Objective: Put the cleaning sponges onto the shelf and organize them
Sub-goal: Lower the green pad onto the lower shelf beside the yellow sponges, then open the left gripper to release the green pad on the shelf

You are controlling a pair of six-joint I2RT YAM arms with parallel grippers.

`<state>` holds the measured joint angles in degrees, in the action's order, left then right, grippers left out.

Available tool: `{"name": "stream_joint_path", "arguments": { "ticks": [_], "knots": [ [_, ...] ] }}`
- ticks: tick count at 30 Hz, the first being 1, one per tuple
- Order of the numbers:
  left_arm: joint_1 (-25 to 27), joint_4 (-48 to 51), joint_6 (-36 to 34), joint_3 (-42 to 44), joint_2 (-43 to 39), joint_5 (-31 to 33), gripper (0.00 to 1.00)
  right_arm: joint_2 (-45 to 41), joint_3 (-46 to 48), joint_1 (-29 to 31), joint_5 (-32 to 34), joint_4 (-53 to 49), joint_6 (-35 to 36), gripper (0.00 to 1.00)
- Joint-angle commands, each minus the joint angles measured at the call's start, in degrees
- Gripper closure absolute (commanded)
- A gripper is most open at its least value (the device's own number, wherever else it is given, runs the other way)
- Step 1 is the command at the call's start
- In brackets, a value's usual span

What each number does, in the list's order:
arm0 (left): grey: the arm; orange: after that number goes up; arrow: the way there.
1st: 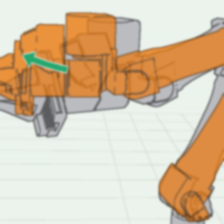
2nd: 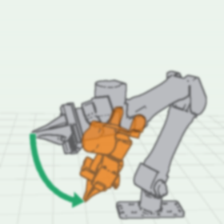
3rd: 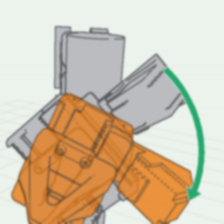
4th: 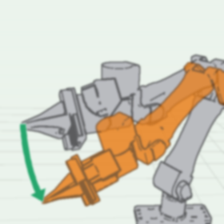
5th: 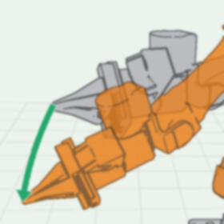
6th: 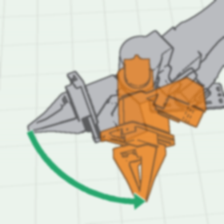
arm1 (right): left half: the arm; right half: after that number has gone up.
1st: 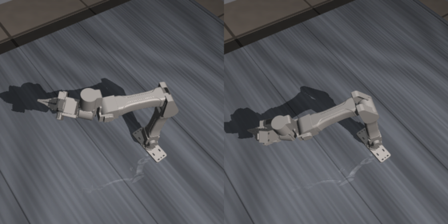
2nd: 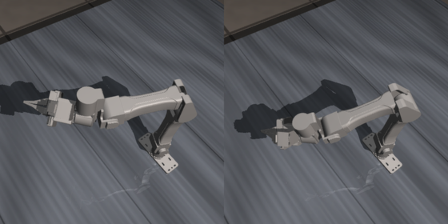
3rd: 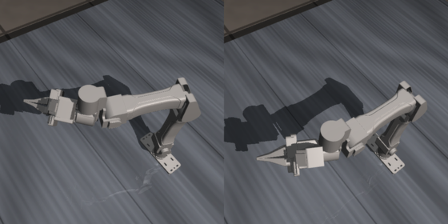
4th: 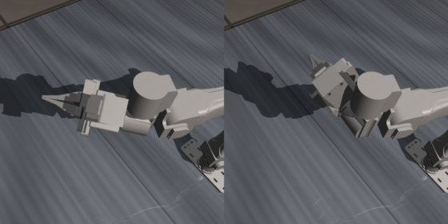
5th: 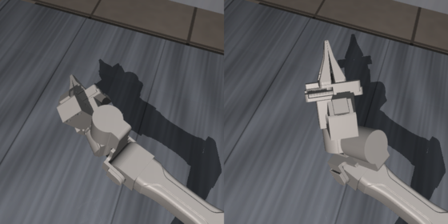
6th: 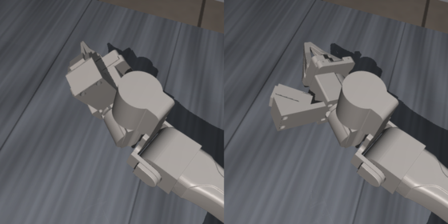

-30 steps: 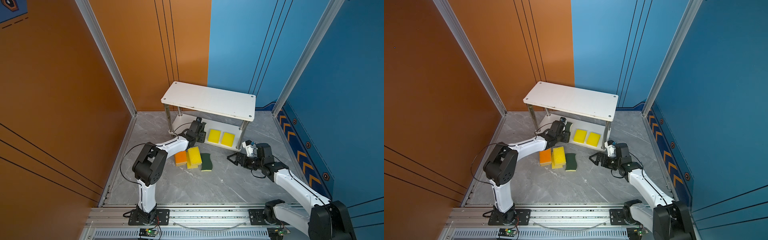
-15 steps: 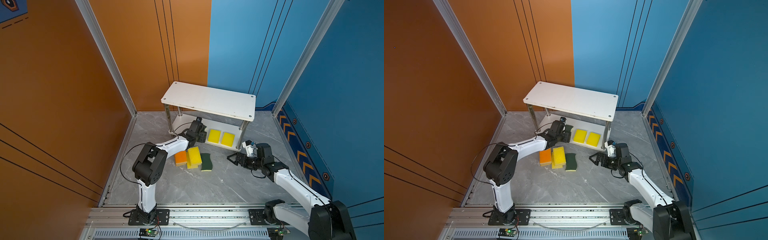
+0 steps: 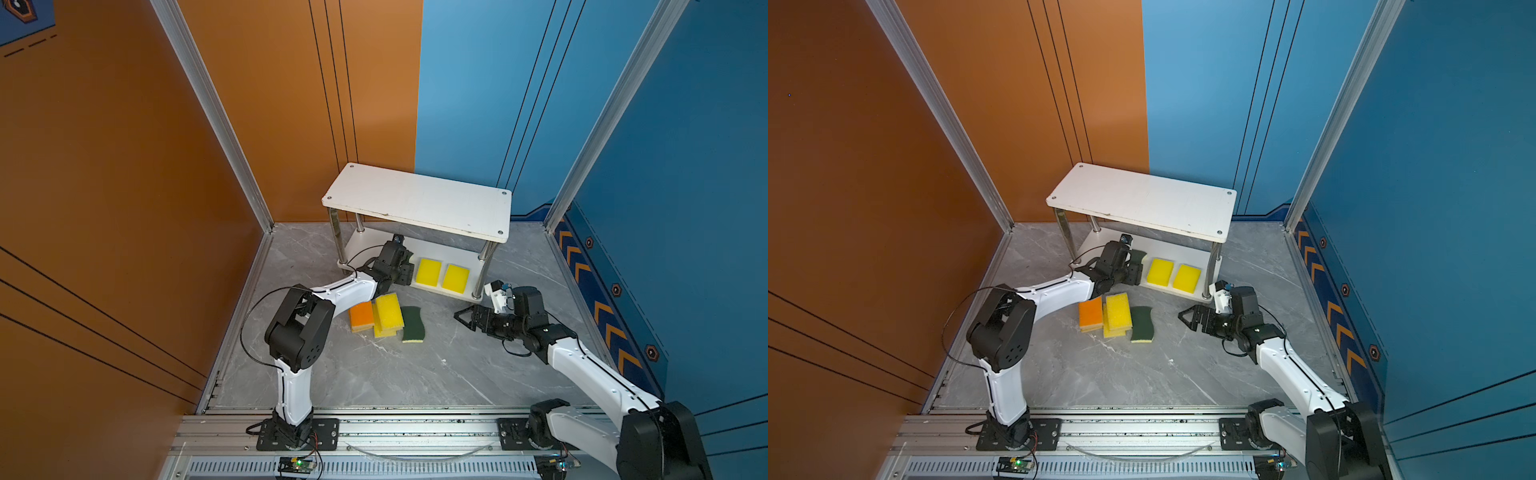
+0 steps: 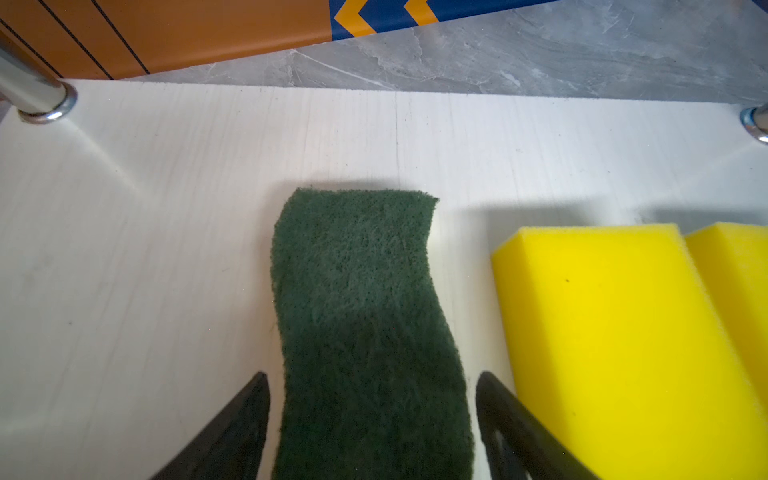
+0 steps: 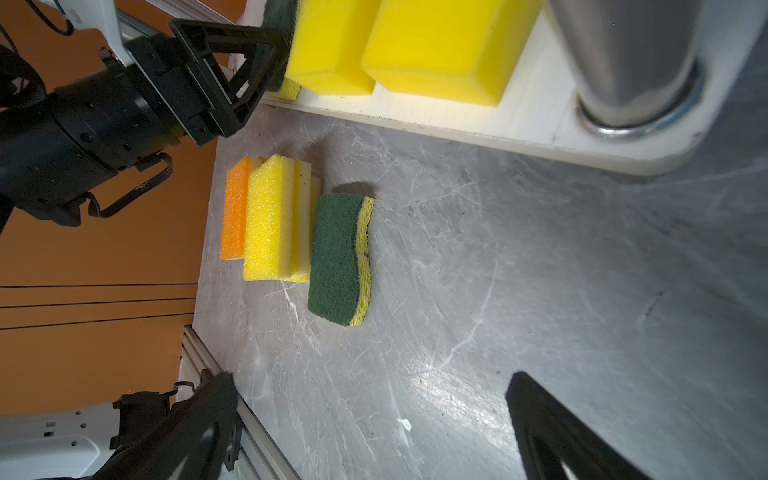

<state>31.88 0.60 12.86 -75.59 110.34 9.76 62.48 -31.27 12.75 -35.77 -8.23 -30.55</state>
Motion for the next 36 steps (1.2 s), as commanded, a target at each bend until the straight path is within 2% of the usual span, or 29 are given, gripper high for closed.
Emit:
{"name": "stream_joint_path", "arguments": {
  "ticks": [1,7,9,14,36],
  "knots": [
    [-0.6,0.1,-0.3,-0.6,-0.9,-0.7,0.19,0.2,0.6,-0.3,0.3,1.2,-0.7,0.0],
    [-0.5,0.1,-0.1,-0.2,-1.8,-0.7,0.15,0.1,0.5,-0.3,0.2,1.3,-0.8,0.0],
    [-0.4,0.1,-0.1,-0.2,-2.1,-0.6,0.06,0.0,0.4,-0.2,0.1,1.4,-0.8,0.0],
    [-0.3,0.2,-0.1,0.0,-2.8,-0.4,0.0,0.0,0.5,-0.2,0.1,1.4,-0.8,0.0],
    [1.3,0.5,-0.6,3.9,-8.7,2.1,0.02,-0.3,0.7,-0.2,0.0,1.3,-0.8,0.0]
  ]
}}
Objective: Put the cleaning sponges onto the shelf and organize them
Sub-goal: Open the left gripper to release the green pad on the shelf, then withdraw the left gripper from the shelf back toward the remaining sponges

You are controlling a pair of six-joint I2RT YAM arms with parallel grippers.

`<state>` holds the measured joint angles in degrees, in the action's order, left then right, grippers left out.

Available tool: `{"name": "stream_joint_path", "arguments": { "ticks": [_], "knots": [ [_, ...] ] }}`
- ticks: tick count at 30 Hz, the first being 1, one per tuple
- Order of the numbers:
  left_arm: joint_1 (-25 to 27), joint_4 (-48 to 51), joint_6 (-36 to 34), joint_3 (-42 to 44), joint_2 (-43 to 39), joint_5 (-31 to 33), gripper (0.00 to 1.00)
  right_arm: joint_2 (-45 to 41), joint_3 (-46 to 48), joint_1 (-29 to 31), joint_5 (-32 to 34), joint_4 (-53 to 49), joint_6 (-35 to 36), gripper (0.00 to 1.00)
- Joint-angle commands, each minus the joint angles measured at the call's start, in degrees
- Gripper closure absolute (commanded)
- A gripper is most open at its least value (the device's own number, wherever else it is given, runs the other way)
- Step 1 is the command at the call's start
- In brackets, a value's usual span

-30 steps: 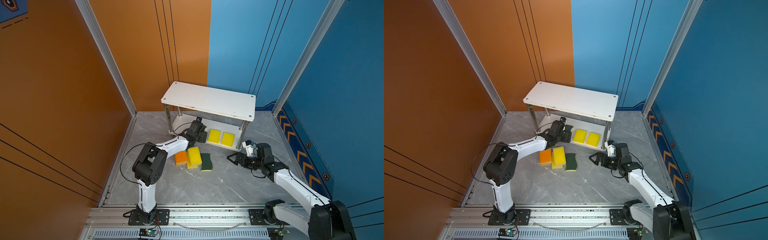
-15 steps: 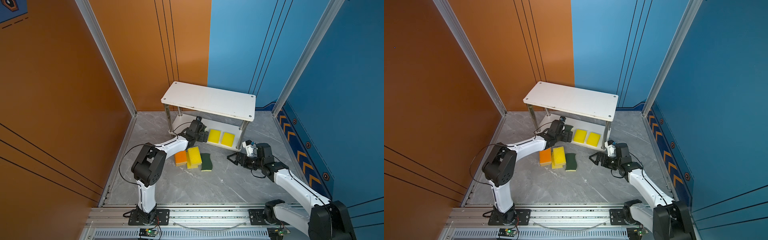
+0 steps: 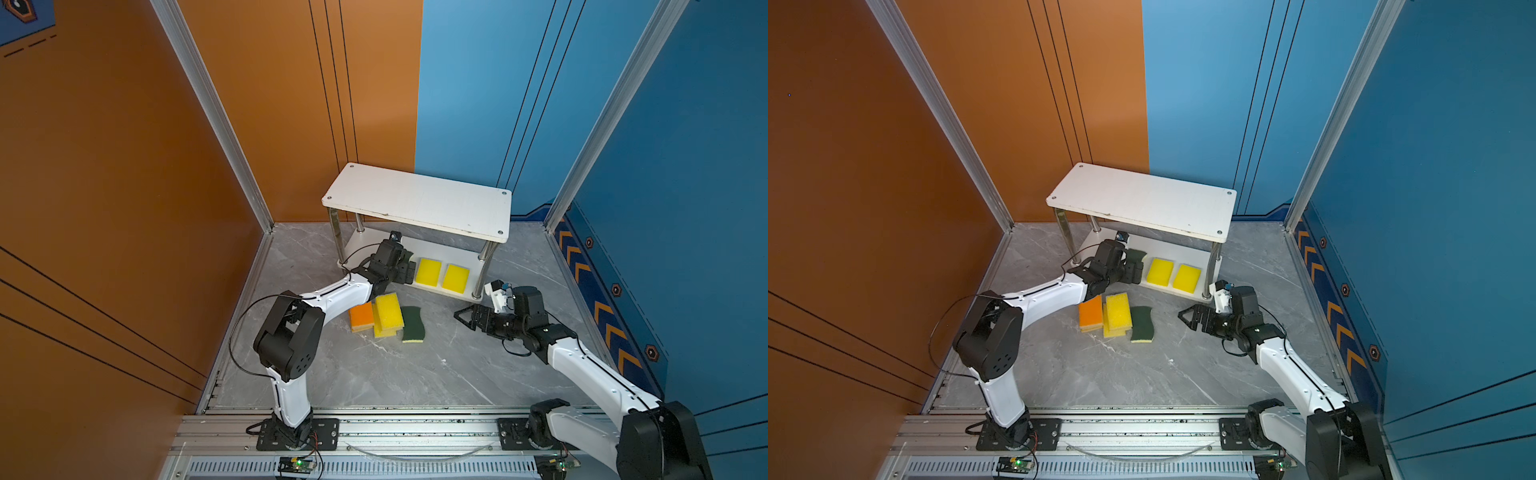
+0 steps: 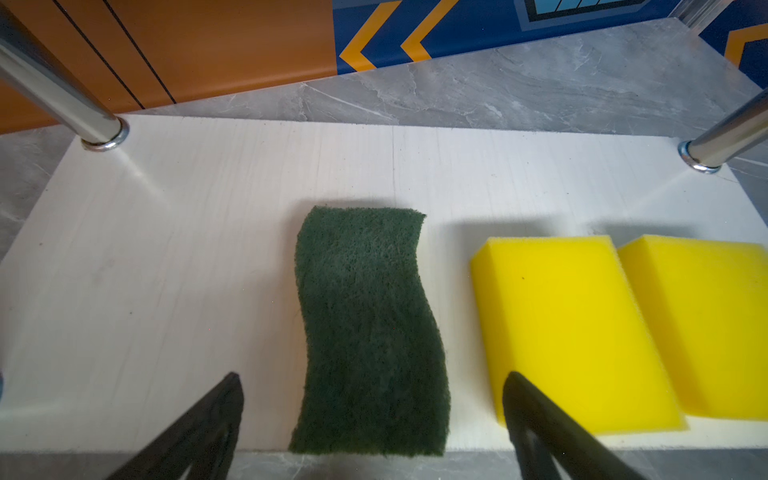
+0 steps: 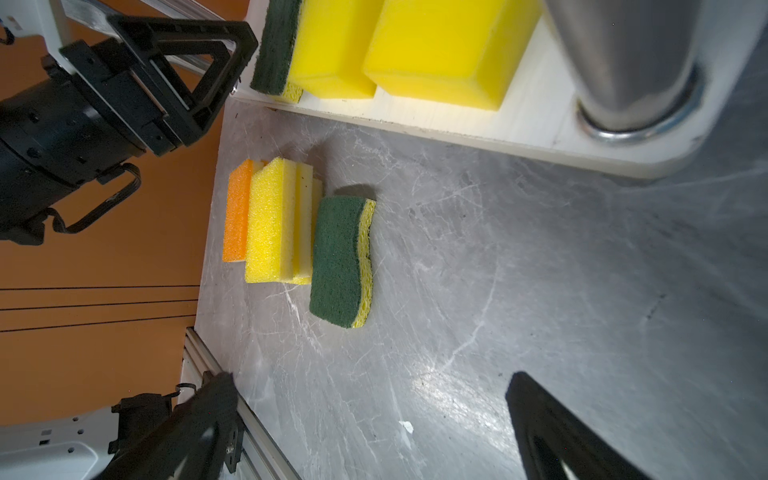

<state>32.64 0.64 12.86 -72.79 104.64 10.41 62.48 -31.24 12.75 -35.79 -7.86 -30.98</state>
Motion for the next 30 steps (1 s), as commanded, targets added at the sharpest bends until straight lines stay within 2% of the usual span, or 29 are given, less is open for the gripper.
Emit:
{"name": "stream_joint_path", "arguments": {
  "ticks": [1,15,30],
  "knots": [
    [0.6,0.5,-0.6,1.3,-3.4,1.5,0.02,-0.3,0.6,-0.3,0.0,1.0,-0.4,0.0],
    [4.2,3.8,-0.3,4.6,-9.7,2.8,0.02,-0.3,0.8,-0.2,-0.3,1.3,-0.4,0.0],
    [14.0,7.8,11.0,13.4,-15.5,6.2,0.03,1.1,1.4,-0.2,-1.0,3.0,-0.7,0.0]
  ]
}}
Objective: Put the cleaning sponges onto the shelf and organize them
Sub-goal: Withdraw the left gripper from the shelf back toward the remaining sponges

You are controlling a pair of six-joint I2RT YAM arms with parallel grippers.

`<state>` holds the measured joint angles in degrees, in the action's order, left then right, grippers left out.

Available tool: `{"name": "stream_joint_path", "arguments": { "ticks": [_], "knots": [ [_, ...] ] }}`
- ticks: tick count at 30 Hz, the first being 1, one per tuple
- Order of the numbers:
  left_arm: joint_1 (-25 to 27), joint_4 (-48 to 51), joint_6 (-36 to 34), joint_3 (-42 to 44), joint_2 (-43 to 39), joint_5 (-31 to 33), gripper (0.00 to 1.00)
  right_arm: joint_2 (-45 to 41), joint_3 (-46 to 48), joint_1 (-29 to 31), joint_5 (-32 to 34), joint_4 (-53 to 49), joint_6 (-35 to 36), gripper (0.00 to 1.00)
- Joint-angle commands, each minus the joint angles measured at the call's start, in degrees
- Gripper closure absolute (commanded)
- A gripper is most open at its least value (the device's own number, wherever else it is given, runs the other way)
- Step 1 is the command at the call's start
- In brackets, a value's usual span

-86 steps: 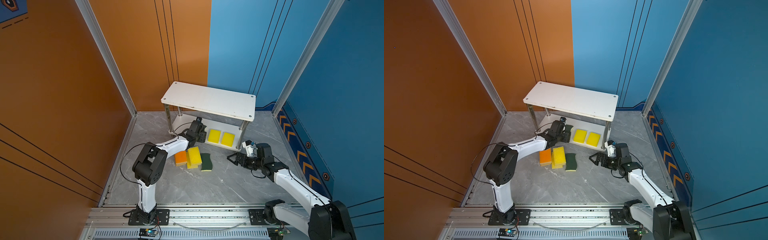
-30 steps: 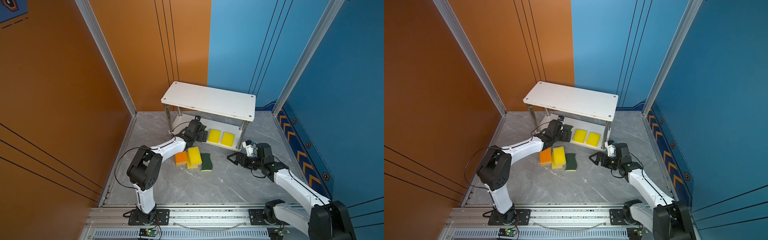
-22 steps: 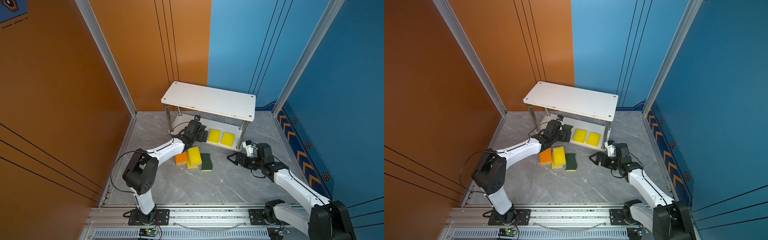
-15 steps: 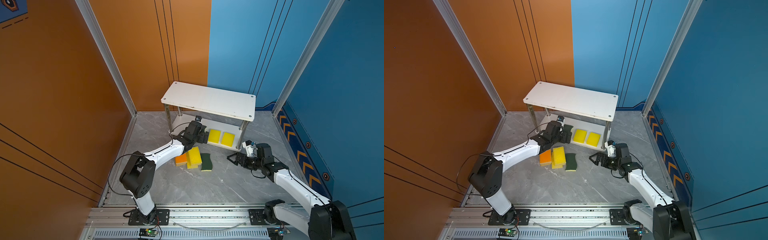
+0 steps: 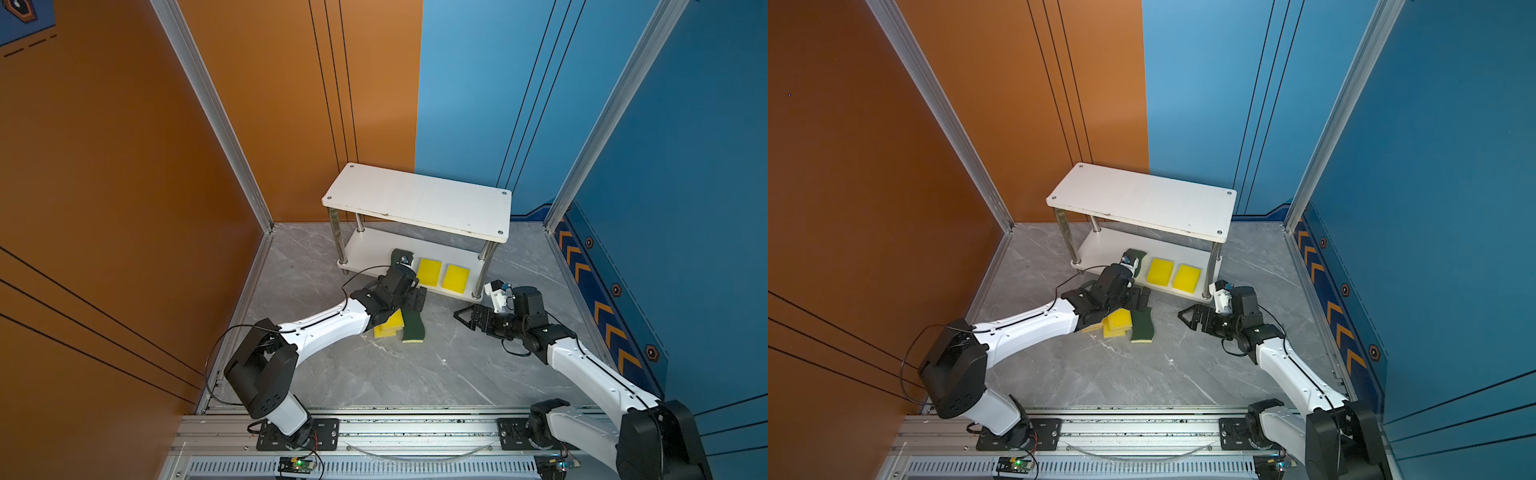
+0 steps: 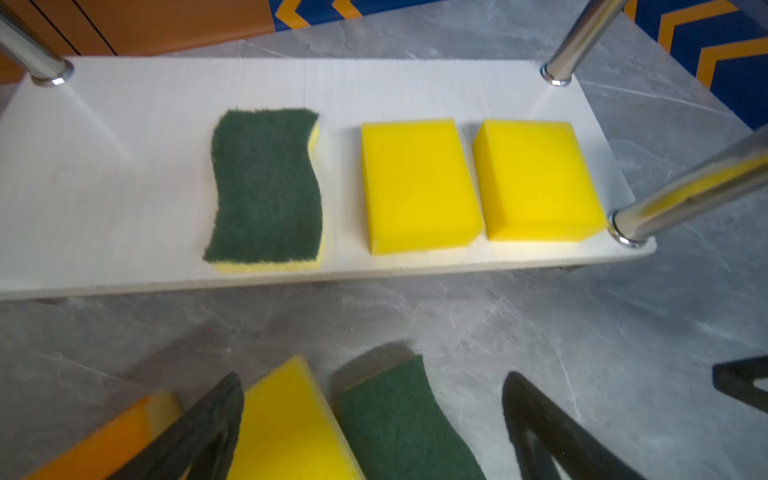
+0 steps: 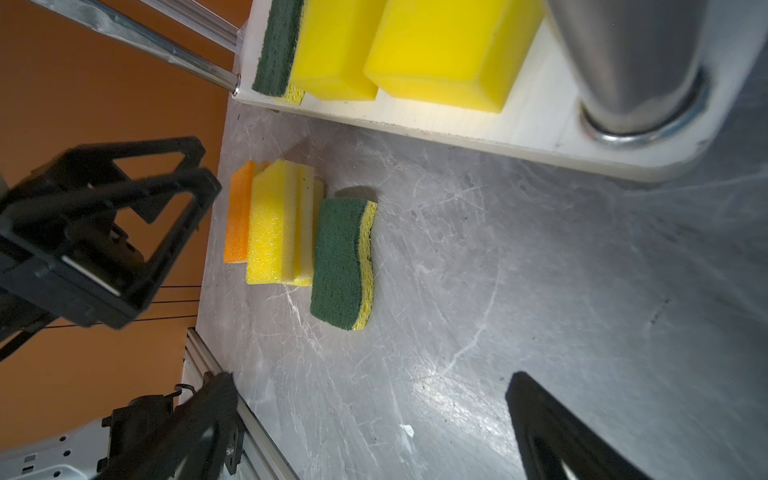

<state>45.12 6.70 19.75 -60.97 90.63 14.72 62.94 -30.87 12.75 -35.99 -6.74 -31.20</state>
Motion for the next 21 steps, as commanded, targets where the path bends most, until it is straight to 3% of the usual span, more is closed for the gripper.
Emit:
{"name": "stream_joint_path", "arguments": {
  "ticks": [1,6,12,21],
  "knots": [
    [2.5,1.4,5.0,2.9,-1.8,2.5,0.03,0.9,0.9,-0.2,-0.8,2.0,-0.5,0.0],
    [5.6,1.2,9.3,5.0,-2.0,4.9,0.02,2.1,1.3,-0.1,-1.3,2.9,-0.7,0.0],
    [7.6,2.3,20.2,6.1,-1.7,6.5,0.02,2.9,1.4,0.0,-1.5,3.7,-0.7,0.0],
    [10.0,2.4,20.6,4.3,0.3,6.2,0.02,3.1,1.7,-0.1,-1.6,4.0,-0.7,0.0]
  ]
}}
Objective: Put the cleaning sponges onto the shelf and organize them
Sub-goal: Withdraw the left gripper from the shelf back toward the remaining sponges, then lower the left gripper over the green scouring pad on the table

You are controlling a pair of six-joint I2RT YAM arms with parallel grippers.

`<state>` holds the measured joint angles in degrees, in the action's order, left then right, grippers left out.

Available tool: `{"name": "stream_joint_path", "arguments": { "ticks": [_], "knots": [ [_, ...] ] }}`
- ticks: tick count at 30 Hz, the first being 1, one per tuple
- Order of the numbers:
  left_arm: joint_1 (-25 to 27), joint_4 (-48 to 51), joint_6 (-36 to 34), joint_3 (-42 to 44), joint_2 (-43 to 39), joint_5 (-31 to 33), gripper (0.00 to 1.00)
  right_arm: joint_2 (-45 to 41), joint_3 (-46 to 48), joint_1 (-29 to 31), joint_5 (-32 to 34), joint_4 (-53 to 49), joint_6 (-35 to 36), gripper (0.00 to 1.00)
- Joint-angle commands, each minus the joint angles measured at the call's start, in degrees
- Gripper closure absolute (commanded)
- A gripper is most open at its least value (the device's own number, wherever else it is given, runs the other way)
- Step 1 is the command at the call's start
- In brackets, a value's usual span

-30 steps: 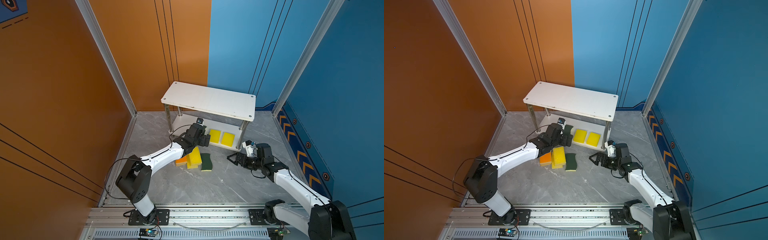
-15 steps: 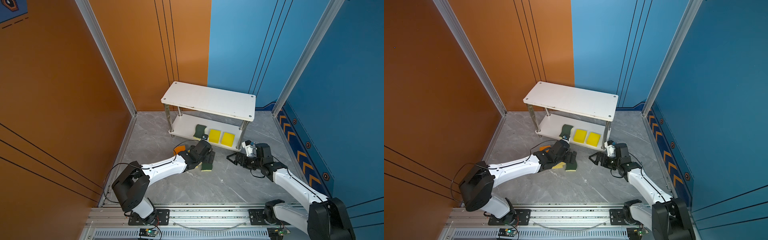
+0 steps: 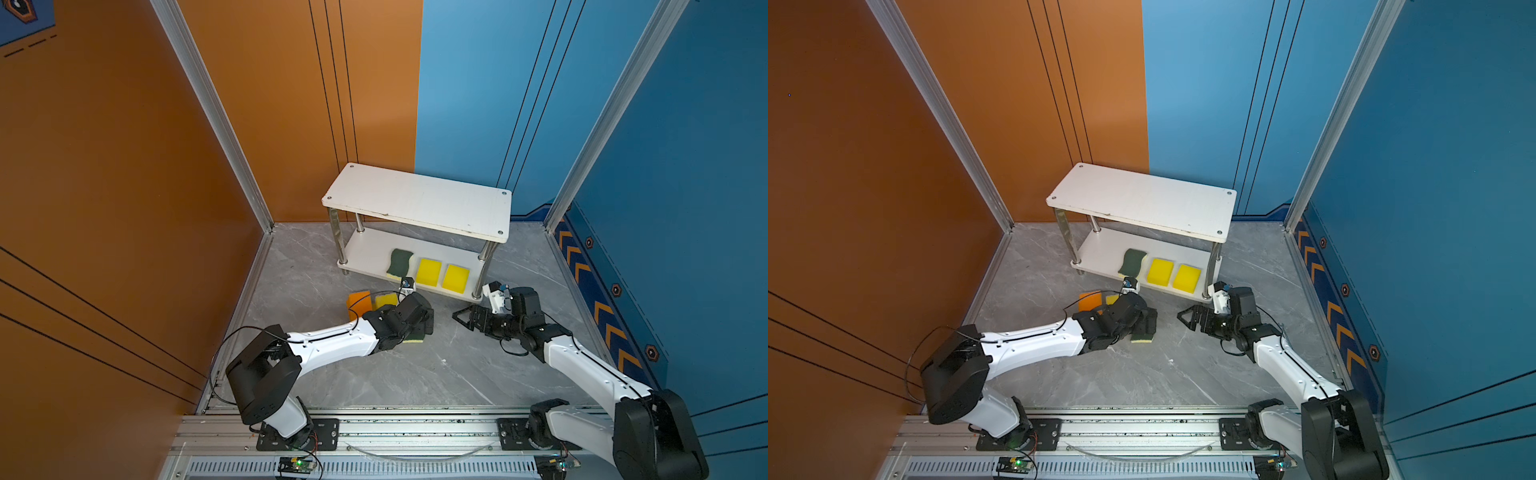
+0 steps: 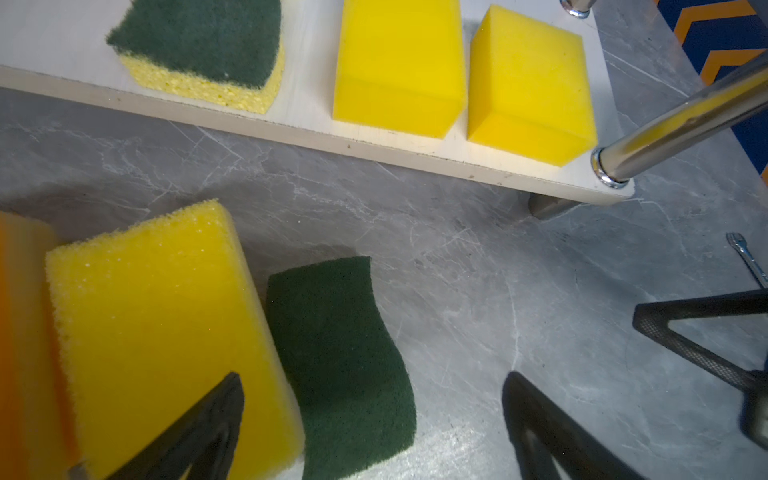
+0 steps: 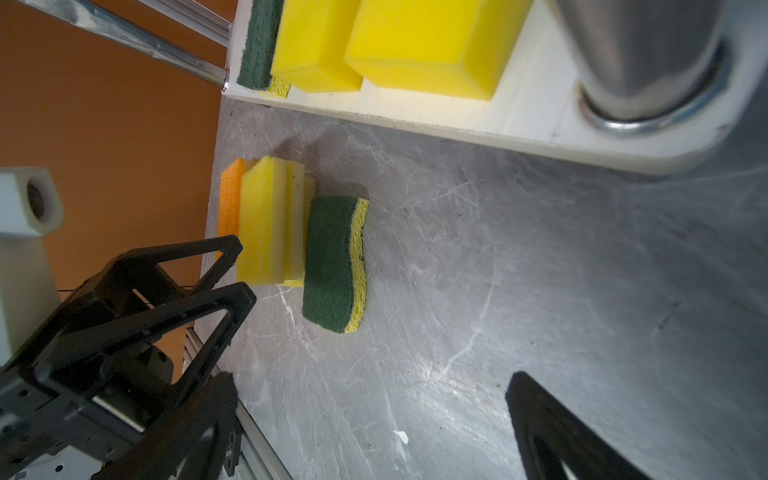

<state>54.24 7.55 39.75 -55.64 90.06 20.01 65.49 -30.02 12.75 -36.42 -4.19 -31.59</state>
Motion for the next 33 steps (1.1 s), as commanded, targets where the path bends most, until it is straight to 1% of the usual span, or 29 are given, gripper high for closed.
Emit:
{"name": "stream_joint_path", "arguments": {
  "ticks": [1,6,7,14,20,24,28,33],
  "knots": [
    [1.3,1.6,0.3,-1.6,1.1,1.1,0.02,0.6,0.9,-0.1,-1.2,1.5,-0.3,0.0],
    [2.3,2.4,-0.6,-3.0,2.3,1.7,0.02,0.7,1.0,-0.1,-1.2,2.1,-0.3,0.0],
    [2.4,2.5,-0.8,-5.0,2.7,1.4,0.02,0.8,1.1,0.0,-1.2,2.2,-0.3,0.0],
    [3.7,2.4,-2.1,-7.5,5.3,-0.7,0.03,1.5,1.2,-0.1,-1.5,2.6,-0.5,0.0],
    [3.6,2.7,-0.6,-8.9,8.2,-1.7,0.02,2.2,1.3,0.0,-1.8,3.0,-0.5,0.0],
    [3.3,6.4,0.0,-10.7,10.3,-2.3,0.03,2.2,1.3,0.0,-1.9,3.3,-0.6,0.0],
    [3.2,7.3,0.0,-11.8,12.2,-3.5,0.02,2.2,1.5,-0.1,-1.9,3.4,-0.6,0.0],
    [3.2,8.0,1.2,-11.7,13.1,-3.4,0.02,2.3,1.4,-0.1,-1.9,3.5,-0.6,0.0]
  ]
}}
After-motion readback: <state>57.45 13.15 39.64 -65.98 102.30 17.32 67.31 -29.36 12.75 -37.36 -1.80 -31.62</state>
